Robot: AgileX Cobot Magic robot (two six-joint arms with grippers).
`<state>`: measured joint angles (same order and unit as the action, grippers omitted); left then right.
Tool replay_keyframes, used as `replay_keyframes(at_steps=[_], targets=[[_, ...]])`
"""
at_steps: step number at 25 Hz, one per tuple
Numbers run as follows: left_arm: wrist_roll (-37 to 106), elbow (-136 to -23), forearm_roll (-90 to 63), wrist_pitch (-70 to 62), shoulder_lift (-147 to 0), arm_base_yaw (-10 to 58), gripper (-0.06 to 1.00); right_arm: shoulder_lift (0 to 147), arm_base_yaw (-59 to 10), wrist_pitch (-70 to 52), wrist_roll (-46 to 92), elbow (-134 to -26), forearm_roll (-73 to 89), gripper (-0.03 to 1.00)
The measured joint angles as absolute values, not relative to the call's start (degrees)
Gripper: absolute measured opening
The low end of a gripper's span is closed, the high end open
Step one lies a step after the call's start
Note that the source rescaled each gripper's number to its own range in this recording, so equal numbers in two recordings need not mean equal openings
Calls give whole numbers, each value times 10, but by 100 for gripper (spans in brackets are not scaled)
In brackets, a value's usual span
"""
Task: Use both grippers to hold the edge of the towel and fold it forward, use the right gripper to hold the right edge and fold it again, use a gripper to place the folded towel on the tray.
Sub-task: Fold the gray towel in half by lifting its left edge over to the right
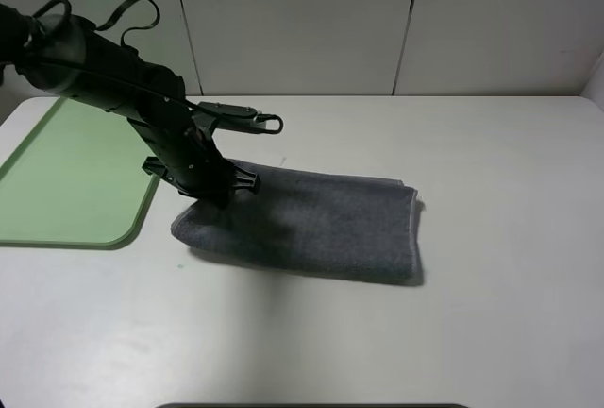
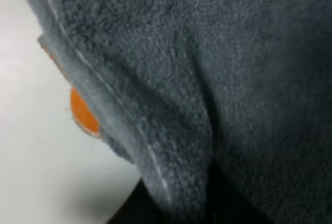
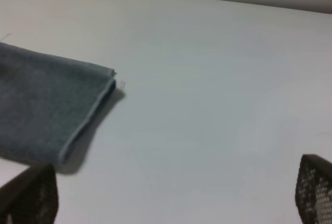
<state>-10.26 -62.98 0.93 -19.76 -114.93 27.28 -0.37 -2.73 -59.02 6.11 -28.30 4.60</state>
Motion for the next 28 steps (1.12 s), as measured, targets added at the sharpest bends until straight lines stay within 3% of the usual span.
replay_keyframes(at_steps=[14, 28], targets=[[-105, -643, 68, -294, -1063, 222, 8, -4, -27, -590, 61, -283, 46, 100], [-109, -735, 126, -421, -1032, 215, 8, -4, -27, -590, 61, -283, 46, 100]])
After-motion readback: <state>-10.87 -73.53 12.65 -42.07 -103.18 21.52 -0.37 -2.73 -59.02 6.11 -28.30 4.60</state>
